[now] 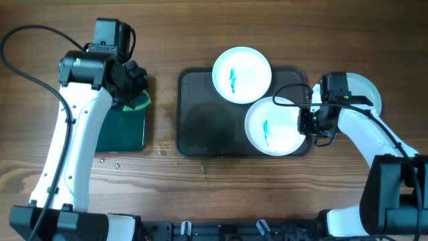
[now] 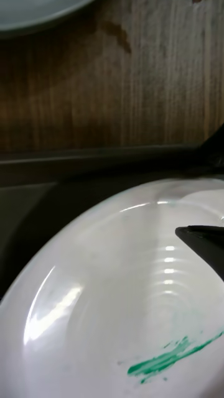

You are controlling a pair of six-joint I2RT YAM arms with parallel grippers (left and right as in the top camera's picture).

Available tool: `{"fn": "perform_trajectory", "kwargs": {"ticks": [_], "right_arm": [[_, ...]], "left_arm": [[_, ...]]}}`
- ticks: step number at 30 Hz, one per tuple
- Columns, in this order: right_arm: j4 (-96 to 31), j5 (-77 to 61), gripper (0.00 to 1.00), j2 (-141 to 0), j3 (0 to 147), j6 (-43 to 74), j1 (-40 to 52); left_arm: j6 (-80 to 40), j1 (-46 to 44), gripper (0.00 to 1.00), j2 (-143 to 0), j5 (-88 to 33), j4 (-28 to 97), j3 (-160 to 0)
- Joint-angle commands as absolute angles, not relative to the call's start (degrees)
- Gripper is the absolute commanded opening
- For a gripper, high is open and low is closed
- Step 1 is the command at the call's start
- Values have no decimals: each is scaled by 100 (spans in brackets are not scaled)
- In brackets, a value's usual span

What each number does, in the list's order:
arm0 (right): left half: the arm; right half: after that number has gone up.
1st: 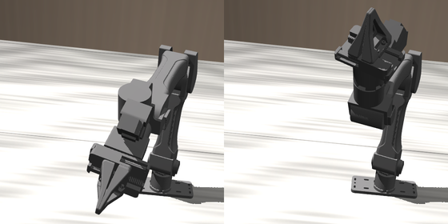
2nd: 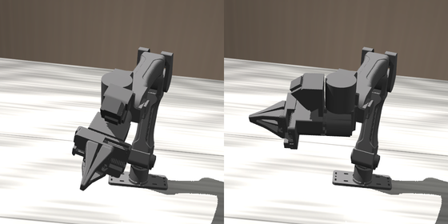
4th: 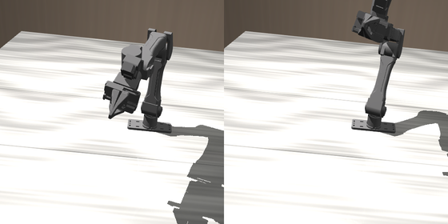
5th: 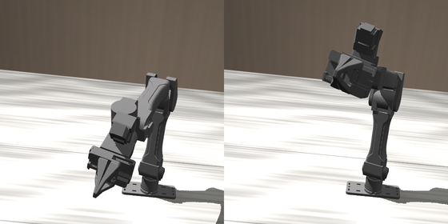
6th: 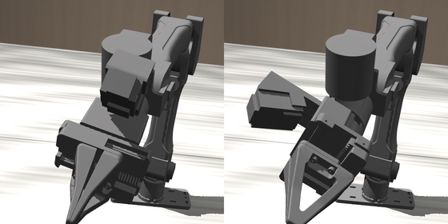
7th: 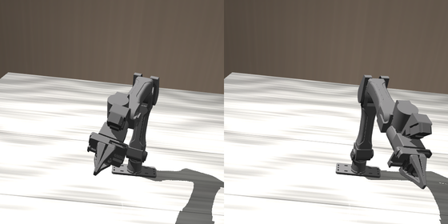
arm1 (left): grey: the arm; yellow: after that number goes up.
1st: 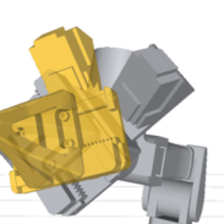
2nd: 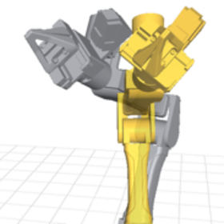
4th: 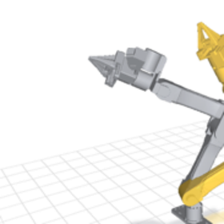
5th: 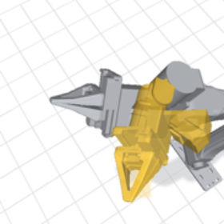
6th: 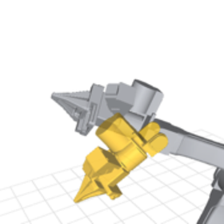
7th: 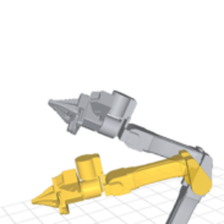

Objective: Clean dirty plates on tray and stack at the side
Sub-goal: 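Move the right gripper to the lower-right plate and grip its rim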

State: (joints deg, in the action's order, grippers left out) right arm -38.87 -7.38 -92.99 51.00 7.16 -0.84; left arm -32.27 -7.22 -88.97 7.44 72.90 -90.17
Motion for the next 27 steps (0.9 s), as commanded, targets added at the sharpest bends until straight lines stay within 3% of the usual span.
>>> {"fn": "perform_trajectory", "kwargs": {"ticks": [1, 5, 16, 21, 27], "right_arm": [[-3680, -945, 26, -9345, 4984, 604, -71], [-3376, -991, 25, -9367, 4805, 622, -71], [-3194, -1275, 4, -9373, 4737, 913, -67], [-3363, -1850, 4, -9391, 4733, 991, 130], [-3509, -2659, 4, -9391, 4742, 1933, 829]], "left_arm": [[-3304, -729, 4, -8903, 735, 7284, -9021], [-3304, -729, 4, -8903, 735, 7312, -9021], [-3304, -729, 4, -8903, 733, 7314, -9021], [-3306, -729, 4, -8903, 685, 7343, -9021], [-3306, -729, 4, -8903, 687, 7461, -9021]]}}
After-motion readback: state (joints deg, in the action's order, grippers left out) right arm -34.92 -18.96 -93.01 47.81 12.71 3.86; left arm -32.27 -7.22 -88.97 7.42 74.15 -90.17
